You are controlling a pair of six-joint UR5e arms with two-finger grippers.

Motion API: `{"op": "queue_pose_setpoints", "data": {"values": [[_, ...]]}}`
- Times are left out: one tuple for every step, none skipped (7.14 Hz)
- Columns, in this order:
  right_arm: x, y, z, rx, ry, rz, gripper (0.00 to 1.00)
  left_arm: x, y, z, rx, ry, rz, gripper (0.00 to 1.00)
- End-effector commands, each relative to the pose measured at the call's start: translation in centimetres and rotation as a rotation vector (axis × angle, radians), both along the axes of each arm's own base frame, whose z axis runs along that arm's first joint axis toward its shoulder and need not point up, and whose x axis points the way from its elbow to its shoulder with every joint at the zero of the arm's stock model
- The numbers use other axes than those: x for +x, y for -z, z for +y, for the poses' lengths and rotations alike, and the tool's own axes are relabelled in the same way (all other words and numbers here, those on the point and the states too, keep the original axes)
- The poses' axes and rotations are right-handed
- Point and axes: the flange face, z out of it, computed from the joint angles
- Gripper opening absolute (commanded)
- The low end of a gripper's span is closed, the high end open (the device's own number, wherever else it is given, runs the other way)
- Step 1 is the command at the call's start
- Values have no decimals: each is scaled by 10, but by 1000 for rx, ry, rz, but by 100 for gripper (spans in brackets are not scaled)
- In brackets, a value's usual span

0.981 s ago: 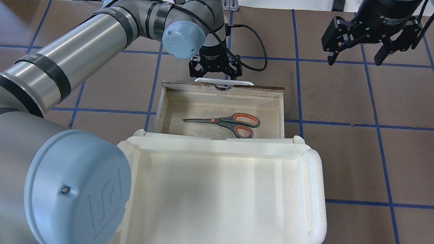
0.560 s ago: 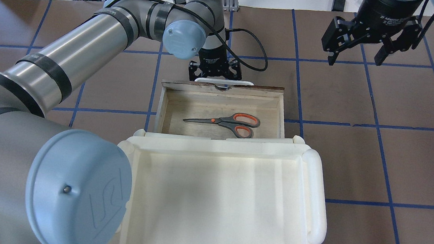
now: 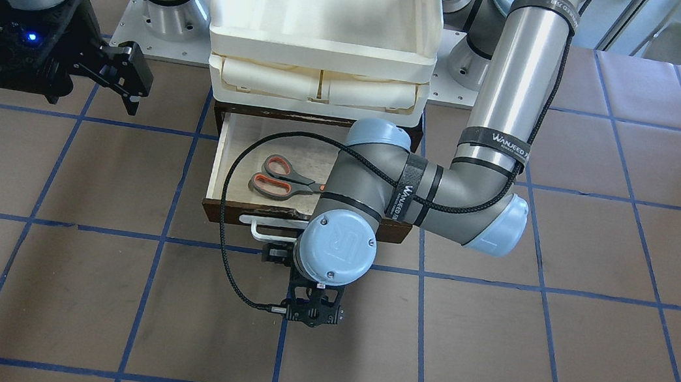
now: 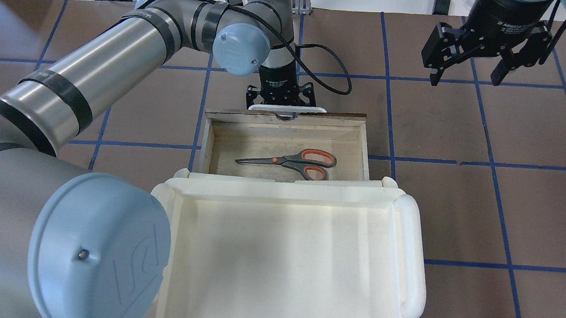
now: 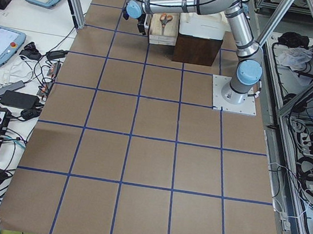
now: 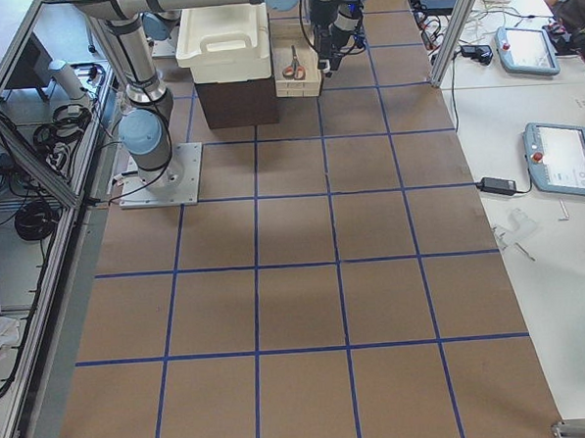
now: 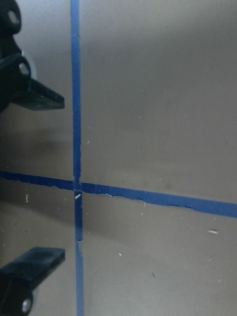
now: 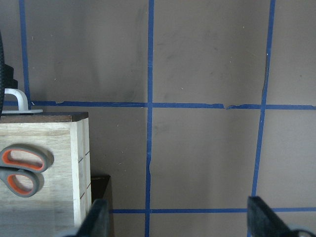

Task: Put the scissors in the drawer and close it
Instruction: 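Push the drawer front with the left gripper into the cabinet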

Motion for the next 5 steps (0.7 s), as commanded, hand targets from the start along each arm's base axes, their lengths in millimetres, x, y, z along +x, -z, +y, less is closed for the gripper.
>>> {"op": "queue_pose_setpoints", "data": {"values": [[1,0,-3,-12,-3,-14,100,-10,-23,12,15,-24,31,100],[-1,-3,-5,-45,-3,-6,100,-11,-35,23,42,-19,22,100],[-2,1,-11,-61,6,1,100,-14,-40,31,52,-12,20,100],[-3,-5,-17,-127,11,8,100,-16,-45,36,62,-9,16,100],[-2,-2,-18,-124,10,5,100,-16,-51,40,65,-8,19,100]]}}
